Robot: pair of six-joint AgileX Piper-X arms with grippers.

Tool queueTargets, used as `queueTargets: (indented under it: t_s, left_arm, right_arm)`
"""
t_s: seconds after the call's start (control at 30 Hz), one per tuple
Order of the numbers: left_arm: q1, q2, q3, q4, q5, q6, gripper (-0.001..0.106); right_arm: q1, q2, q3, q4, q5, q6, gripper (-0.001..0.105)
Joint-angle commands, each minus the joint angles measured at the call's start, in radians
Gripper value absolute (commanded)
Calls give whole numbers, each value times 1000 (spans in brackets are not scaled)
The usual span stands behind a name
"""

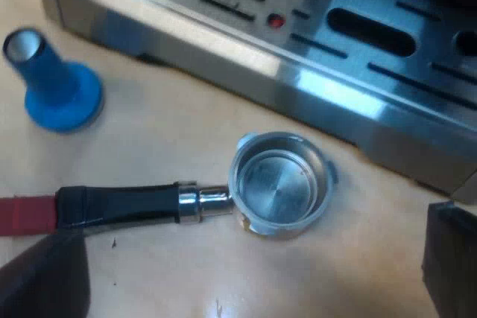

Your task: Put the handle in the coffee machine

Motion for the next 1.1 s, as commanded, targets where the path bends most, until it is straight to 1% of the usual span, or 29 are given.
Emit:
queueTargets:
  t_s: [0.03,0.23,0.33,0.37,0.47,0.5,0.57,0.7,0.77,0.8,0.87,1.1]
  left_arm:
    - [0,-1,0,4,-8,-10,61]
    - [0,-1,0,4,-2,-10,61]
    - [0,-1,0,4,-2,-10,61]
    - [0,-1,0,4,-2,-10,61]
    - [0,-1,0,4,-2,-10,61]
    - [0,-1,0,4,-2,-10,61]
    - [0,-1,0,4,-2,-10,61]
    - [0,-1,0,4,-2,-10,61]
    - [0,-1,0,4,-2,-10,61]
    - [0,-1,0,4,-2,-10,61]
    - [0,-1,0,4,-2,-10,61]
    - [0,-1,0,4,-2,-10,61]
  right_arm:
    - [-73,-5,-19,25,-57,-11,92]
    - [-193,8,-19,25,-182,-15,92]
    - [-232,41,-23,25,-254,-32,92]
    - [-243,61,-30,25,-278,-51,92]
    - [-254,113,-59,25,-299,-95,92]
    - [-254,124,-63,25,-299,-101,92]
    - [-255,161,-82,25,-299,-132,92]
    - [-255,204,-94,25,-299,-137,92]
    - [-255,227,-94,25,-308,-171,92]
    - [-255,231,-94,25,-316,-172,92]
    - [-256,242,-94,25,-365,-172,92]
    - [-269,246,-98,25,-385,-165,92]
